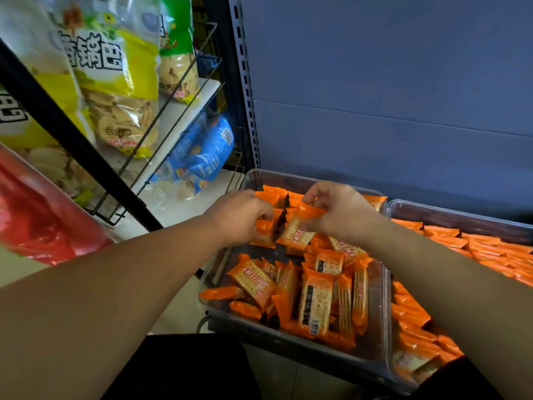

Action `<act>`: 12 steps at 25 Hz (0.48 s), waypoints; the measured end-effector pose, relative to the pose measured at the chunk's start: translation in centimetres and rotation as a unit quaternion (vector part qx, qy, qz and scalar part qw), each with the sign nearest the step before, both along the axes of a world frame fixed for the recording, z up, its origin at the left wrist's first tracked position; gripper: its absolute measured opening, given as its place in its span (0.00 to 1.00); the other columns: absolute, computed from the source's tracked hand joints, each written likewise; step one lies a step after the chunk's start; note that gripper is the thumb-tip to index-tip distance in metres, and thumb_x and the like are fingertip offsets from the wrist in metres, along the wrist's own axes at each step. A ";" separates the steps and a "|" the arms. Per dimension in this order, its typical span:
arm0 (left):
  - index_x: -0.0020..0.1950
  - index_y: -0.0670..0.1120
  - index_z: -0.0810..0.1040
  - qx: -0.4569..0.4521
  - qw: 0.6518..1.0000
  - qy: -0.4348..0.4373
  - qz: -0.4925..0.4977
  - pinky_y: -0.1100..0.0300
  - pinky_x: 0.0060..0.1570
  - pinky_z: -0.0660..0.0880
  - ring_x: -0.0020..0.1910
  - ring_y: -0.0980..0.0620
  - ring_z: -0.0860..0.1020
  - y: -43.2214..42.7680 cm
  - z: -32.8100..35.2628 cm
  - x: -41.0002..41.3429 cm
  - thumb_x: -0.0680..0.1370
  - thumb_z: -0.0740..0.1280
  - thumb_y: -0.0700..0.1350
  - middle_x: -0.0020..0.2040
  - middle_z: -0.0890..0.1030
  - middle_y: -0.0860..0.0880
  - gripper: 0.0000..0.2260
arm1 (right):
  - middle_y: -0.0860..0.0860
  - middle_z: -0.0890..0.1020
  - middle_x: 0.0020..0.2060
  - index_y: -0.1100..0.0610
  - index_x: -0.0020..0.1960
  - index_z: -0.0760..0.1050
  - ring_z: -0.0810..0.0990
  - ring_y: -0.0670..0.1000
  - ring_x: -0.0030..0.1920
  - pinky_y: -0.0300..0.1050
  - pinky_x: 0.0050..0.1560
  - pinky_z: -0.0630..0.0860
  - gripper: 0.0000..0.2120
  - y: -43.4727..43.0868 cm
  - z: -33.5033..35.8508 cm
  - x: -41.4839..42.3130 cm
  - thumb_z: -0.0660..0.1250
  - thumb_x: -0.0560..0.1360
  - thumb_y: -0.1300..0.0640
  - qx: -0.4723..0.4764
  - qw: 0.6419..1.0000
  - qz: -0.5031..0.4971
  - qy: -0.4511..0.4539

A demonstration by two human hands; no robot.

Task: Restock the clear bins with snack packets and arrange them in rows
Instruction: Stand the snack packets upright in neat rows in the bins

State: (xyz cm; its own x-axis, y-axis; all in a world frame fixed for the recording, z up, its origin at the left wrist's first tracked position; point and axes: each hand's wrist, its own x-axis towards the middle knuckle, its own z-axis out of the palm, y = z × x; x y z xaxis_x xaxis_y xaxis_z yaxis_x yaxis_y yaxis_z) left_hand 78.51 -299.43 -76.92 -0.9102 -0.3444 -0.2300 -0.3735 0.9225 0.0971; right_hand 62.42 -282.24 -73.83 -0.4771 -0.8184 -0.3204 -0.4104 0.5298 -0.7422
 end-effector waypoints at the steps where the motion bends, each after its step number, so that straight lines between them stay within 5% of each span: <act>1: 0.56 0.56 0.81 -0.025 0.999 -0.011 -0.017 0.50 0.57 0.75 0.52 0.48 0.79 -0.3 -0.5 -0.1 0.73 0.72 0.43 0.50 0.82 0.54 0.14 | 0.47 0.82 0.55 0.42 0.51 0.77 0.82 0.48 0.48 0.42 0.39 0.79 0.16 -0.5 -0.6 0.2 0.81 0.72 0.53 0.007 1.000 0.008 0.023; 7: 0.48 0.55 0.76 -0.054 0.996 -0.055 -0.034 0.49 0.69 0.66 0.57 0.48 0.76 0.0 -2.7 0.9 0.75 0.71 0.44 0.47 0.82 0.57 0.08 | 0.50 0.81 0.60 0.43 0.60 0.79 0.82 0.53 0.56 0.49 0.54 0.83 0.15 -2.0 -3.2 1.9 0.74 0.76 0.54 0.083 0.982 0.082 0.150; 12: 0.61 0.51 0.77 -0.120 0.989 -0.049 -0.068 0.53 0.66 0.63 0.61 0.48 0.74 -0.1 -1.5 0.6 0.76 0.73 0.46 0.57 0.79 0.52 0.14 | 0.50 0.76 0.65 0.44 0.68 0.75 0.76 0.56 0.66 0.52 0.58 0.80 0.19 -2.4 -4.9 2.4 0.71 0.78 0.53 0.182 0.939 0.132 0.259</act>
State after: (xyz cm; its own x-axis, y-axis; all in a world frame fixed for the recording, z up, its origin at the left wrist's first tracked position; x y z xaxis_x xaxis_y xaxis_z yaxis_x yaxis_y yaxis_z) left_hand 79.13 -299.49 -78.38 -0.9292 -0.2755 -0.2465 -0.2410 0.9570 -0.1613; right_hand 64.86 -284.66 -78.71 -0.4413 -0.8113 -0.3836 -0.8193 0.5386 -0.1966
